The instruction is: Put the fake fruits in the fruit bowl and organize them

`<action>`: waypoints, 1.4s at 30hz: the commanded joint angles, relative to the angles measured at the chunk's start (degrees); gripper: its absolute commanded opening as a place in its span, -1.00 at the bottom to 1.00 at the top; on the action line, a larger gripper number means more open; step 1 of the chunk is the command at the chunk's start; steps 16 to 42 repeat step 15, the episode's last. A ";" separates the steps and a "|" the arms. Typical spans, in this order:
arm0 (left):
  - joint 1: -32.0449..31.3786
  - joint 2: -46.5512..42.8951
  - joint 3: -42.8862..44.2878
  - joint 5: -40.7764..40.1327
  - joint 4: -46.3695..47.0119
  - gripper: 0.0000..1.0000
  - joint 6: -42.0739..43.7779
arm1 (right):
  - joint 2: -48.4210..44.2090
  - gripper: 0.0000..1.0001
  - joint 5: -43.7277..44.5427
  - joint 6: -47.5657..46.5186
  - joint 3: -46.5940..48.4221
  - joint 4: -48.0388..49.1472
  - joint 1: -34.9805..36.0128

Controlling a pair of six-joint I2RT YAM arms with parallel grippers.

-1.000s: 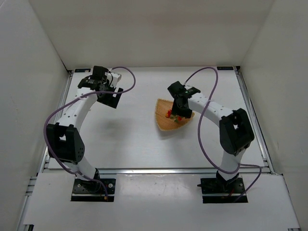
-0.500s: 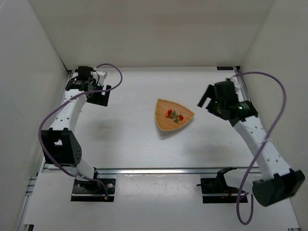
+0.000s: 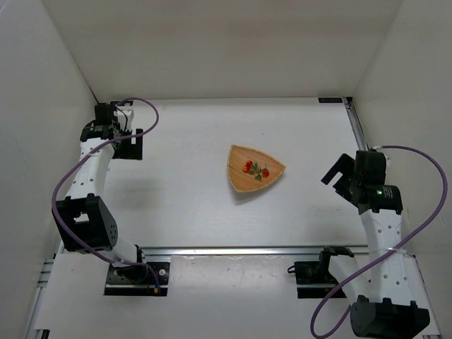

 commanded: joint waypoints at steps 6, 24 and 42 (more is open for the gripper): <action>1.04 -6.08 -1.11 -6.51 1.30 1.00 -1.37 | 0.95 1.00 -1.67 -1.94 0.92 -0.71 -0.22; 2.43 -7.39 0.56 -13.85 1.92 1.00 -9.80 | -1.77 1.00 -1.14 -1.94 -0.75 -0.10 -0.22; 2.43 -7.39 0.56 -13.85 1.92 1.00 -9.80 | -1.77 1.00 -1.14 -1.94 -0.75 -0.10 -0.22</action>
